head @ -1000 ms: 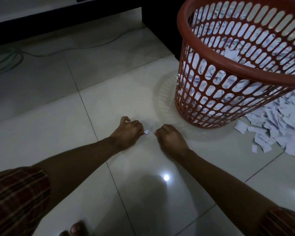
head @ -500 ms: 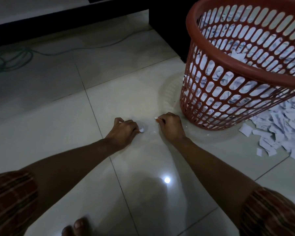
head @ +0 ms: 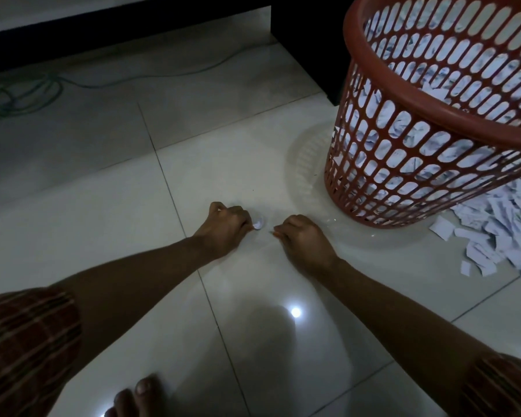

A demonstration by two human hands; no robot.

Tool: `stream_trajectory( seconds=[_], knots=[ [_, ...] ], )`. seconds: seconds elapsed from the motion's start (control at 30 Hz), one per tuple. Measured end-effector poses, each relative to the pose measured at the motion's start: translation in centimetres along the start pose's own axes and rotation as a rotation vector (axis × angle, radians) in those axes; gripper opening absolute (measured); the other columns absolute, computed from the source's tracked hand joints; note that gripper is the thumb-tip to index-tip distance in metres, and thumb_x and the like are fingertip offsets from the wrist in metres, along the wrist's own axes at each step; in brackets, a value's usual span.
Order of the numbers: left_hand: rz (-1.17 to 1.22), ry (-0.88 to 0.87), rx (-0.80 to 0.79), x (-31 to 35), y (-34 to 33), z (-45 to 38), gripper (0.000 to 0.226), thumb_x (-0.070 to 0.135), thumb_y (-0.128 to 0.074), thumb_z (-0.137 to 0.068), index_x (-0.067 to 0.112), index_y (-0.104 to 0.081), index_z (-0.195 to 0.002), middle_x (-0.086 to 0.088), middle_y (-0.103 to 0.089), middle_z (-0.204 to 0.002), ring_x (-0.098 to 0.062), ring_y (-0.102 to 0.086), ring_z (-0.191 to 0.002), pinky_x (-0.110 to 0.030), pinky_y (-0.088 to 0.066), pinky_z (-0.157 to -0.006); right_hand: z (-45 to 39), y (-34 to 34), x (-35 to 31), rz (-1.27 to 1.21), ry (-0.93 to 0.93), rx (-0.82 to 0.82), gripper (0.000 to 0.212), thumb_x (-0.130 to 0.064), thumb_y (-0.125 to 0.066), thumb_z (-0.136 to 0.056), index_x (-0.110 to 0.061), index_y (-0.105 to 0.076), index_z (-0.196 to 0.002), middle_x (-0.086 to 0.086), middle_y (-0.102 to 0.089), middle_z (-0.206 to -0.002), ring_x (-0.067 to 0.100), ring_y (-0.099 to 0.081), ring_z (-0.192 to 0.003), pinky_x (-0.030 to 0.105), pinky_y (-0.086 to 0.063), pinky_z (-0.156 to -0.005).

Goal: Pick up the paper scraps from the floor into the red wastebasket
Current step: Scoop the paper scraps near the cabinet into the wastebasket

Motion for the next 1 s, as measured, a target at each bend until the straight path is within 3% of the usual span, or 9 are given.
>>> stream_trajectory(
  seconds=[0.13, 0.27, 0.37, 0.43, 0.5, 0.57, 0.73, 0.9, 1.0],
  knots=[
    [-0.006, -0.003, -0.005, 0.6, 0.7, -0.2, 0.028, 0.028, -0.052, -0.099, 0.011, -0.067, -0.085, -0.006, -0.067, -0.088, -0.025, -0.06, -0.081, -0.035, -0.024, -0.086, -0.5, -1.5, 0.3, 0.124, -0.005, -0.057, 0.028, -0.014, -0.039, -0.092, -0.005, -0.064, -0.081, 0.013, -0.06, -0.079, 0.03, -0.057, -0.075, 0.037, -0.046, -0.07],
    [0.001, -0.009, -0.02, 1.2, 0.9, -0.2, 0.041, 0.041, -0.043, -0.101, 0.011, -0.066, -0.084, -0.002, -0.066, -0.087, -0.021, -0.058, -0.082, -0.033, -0.023, -0.086, -1.4, -2.1, 0.0, 0.168, -0.023, -0.096, 0.037, -0.009, -0.028, -0.088, -0.003, -0.063, -0.078, 0.015, -0.058, -0.078, 0.033, -0.056, -0.074, 0.038, -0.046, -0.07],
    [0.029, -0.012, 0.014, 1.9, 1.9, -0.3, 0.061, 0.056, -0.027, -0.094, 0.01, -0.064, -0.08, -0.001, -0.064, -0.081, -0.019, -0.057, -0.076, -0.03, -0.022, -0.08, -2.4, -0.9, 0.2, 0.119, -0.122, -0.122, 0.017, 0.006, -0.051, -0.078, 0.0, -0.067, -0.073, 0.017, -0.06, -0.072, 0.036, -0.059, -0.068, 0.032, -0.048, -0.061],
    [0.072, 0.003, 0.054, 2.0, 3.0, -0.7, 0.054, 0.05, -0.035, -0.097, 0.009, -0.065, -0.081, -0.001, -0.064, -0.082, -0.02, -0.058, -0.075, -0.03, -0.023, -0.08, -2.7, 1.1, 1.6, -0.008, -0.277, -0.03, 0.007, 0.003, -0.061, -0.082, 0.003, -0.067, -0.078, 0.021, -0.063, -0.077, 0.037, -0.061, -0.071, 0.031, -0.044, -0.061],
    [0.102, 0.003, 0.127, 2.0, 4.5, -1.7, 0.036, 0.038, -0.05, -0.098, 0.012, -0.066, -0.08, 0.001, -0.066, -0.081, -0.021, -0.062, -0.074, -0.032, -0.03, -0.08, -2.6, 3.0, 2.4, -0.101, -0.358, 0.086, 0.016, -0.007, -0.057, -0.092, 0.003, -0.065, -0.083, 0.021, -0.065, -0.082, 0.036, -0.061, -0.076, 0.031, -0.04, -0.065],
    [0.12, 0.001, 0.21, 2.0, 6.7, -3.1, 0.028, 0.035, -0.055, -0.095, 0.016, -0.067, -0.079, 0.002, -0.068, -0.08, -0.021, -0.064, -0.071, -0.035, -0.037, -0.079, -2.9, 4.8, 2.0, -0.153, -0.35, 0.177, 0.019, -0.01, -0.055, -0.095, 0.003, -0.066, -0.087, 0.018, -0.066, -0.084, 0.032, -0.062, -0.077, 0.031, -0.042, -0.068],
    [0.222, -0.012, 0.387, 2.9, 14.6, -7.6, 0.021, 0.03, -0.057, -0.091, 0.013, -0.069, -0.085, 0.002, -0.066, -0.083, -0.018, -0.06, -0.068, -0.045, -0.049, -0.079, -6.1, 11.0, -2.9, -0.225, -0.262, 0.379, 0.014, -0.007, -0.057, -0.093, 0.001, -0.063, -0.083, 0.014, -0.062, -0.078, 0.023, -0.055, -0.072, 0.022, -0.032, -0.065],
    [0.276, -0.121, 0.374, 6.3, 21.2, -11.1, 0.015, 0.023, -0.062, -0.093, 0.009, -0.068, -0.09, -0.001, -0.068, -0.087, -0.013, -0.059, -0.074, -0.022, -0.044, -0.066, -8.3, 17.5, -6.4, -0.227, -0.185, 0.533, 0.011, -0.008, -0.057, -0.094, -0.002, -0.063, -0.087, 0.006, -0.059, -0.079, 0.014, -0.05, -0.072, 0.02, -0.037, -0.065],
    [0.31, -0.184, 0.393, 8.4, 24.6, -11.9, 0.011, 0.022, -0.064, -0.092, 0.012, -0.069, -0.091, 0.01, -0.063, -0.081, -0.002, -0.059, -0.072, -0.009, -0.042, -0.063, -8.6, 21.6, -7.5, -0.232, -0.189, 0.618, 0.014, -0.01, -0.058, -0.095, -0.006, -0.062, -0.082, -0.003, -0.053, -0.074, 0.007, -0.044, -0.067, 0.013, -0.031, -0.061]
  ],
)
Point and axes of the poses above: each hand's wrist, its own z-axis away from the middle knuckle, its own y-axis out of the back of the hand, x = y × z, the point moved 8 cm from there along -z, towards the middle knuckle
